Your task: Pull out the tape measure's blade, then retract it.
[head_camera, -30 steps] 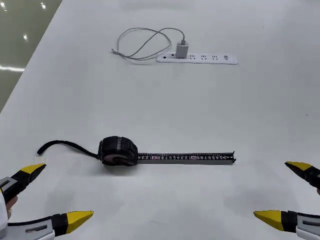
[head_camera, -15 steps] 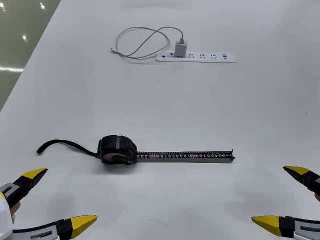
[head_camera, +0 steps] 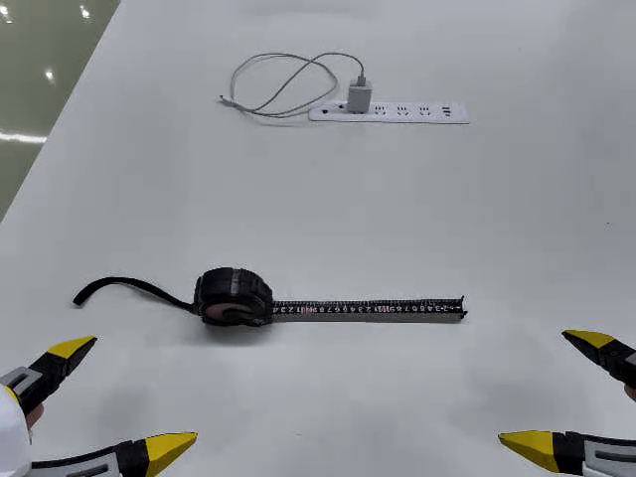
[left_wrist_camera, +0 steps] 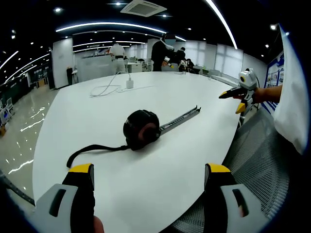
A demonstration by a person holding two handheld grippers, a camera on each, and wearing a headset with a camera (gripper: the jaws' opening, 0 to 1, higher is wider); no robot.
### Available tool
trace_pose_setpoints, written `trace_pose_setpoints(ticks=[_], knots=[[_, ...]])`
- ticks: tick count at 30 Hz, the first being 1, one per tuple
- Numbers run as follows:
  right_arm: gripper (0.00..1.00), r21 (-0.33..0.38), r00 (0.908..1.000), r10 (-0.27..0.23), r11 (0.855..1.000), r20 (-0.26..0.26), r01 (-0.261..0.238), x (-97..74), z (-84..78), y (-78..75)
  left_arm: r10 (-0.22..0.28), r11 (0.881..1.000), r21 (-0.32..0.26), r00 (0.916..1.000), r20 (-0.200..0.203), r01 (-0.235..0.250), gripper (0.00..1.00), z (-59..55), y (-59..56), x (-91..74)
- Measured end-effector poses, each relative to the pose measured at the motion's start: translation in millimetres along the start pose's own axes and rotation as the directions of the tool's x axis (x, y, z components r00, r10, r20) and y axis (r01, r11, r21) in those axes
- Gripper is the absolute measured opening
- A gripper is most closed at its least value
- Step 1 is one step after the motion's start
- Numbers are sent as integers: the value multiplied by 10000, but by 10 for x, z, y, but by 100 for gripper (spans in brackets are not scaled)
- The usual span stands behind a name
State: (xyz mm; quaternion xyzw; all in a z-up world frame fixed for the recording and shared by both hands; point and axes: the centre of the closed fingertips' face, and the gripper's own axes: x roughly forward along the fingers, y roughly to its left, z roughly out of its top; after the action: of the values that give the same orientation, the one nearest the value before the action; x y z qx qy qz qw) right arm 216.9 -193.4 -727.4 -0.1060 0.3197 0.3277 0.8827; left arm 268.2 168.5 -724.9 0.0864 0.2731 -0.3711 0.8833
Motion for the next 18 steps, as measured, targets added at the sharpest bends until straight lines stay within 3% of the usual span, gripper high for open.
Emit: trace_pose_setpoints(ticks=[18], knots=[[86,32,10000,45,10000,-1,-45,-11,-4,9,-57,9998,-169,10000,69,59,91,26,-15,4]])
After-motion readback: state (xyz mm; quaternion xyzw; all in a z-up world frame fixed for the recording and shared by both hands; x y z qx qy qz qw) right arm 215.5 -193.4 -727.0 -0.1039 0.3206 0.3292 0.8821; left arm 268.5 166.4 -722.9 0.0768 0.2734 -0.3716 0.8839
